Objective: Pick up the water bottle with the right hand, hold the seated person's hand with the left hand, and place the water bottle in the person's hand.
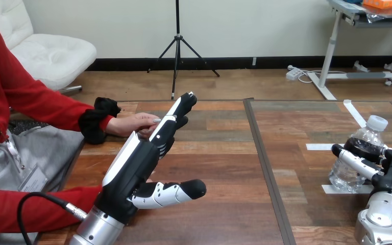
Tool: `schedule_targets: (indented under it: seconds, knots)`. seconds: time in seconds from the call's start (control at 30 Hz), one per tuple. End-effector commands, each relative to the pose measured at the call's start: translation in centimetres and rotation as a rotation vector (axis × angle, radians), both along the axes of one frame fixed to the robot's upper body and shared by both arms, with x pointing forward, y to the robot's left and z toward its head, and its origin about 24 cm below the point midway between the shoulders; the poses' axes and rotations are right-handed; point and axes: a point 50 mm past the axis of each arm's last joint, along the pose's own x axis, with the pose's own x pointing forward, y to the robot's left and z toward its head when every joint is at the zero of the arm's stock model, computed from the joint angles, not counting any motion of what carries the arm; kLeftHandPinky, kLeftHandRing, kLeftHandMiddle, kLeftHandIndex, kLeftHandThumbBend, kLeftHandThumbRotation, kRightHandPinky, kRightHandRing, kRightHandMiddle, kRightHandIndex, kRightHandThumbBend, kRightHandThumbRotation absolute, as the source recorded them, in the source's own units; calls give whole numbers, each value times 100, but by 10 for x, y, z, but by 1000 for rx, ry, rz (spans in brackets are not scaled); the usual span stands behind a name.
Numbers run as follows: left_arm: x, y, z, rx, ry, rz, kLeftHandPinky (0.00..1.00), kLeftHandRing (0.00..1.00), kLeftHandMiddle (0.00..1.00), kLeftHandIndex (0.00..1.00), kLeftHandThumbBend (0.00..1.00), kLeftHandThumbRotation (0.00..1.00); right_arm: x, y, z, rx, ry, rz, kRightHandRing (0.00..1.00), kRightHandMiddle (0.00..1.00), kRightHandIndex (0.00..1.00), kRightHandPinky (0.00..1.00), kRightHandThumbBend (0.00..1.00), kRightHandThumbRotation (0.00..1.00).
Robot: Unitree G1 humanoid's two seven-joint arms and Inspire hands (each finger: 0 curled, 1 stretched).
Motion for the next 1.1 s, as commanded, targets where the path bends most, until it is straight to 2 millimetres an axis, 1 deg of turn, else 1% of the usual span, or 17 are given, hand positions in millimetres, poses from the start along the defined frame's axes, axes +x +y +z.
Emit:
schedule_targets:
  seconds: [0.0,0.3,0.57,0.7,0.8,0.9,1.0,1.07]
  knots:
    - [10,-4,20,-15,-108,-2,96,100,100,100,100,68,27,7,33,-26,-144,42,51,54,54,57,90,0]
    - [11,-4,19,-15,-99,-2,96,100,100,100,100,69,31,10,41,-57,-191,73,51,53,53,55,89,0]
    - [12,-5,18,-4,-88,-1,96,100,100,100,100,69,33,13,48,-62,-259,117,53,55,53,58,87,0]
    - [12,-5,17,9,-87,4,96,100,100,100,100,69,35,15,52,-119,-265,147,54,56,54,60,87,0]
    - [13,-5,17,15,-83,8,96,100,100,100,100,69,34,16,54,-128,-292,165,55,56,54,61,87,0]
    - [14,-5,17,21,-84,11,96,100,100,100,100,68,34,17,56,-142,-316,192,55,56,54,62,86,0]
    - [15,-4,17,27,-83,16,96,100,100,100,100,68,34,19,59,-162,-329,208,54,56,54,62,86,0]
    - [15,-4,17,22,-74,17,97,100,100,100,100,67,33,20,60,-165,-348,226,53,56,55,60,86,0]
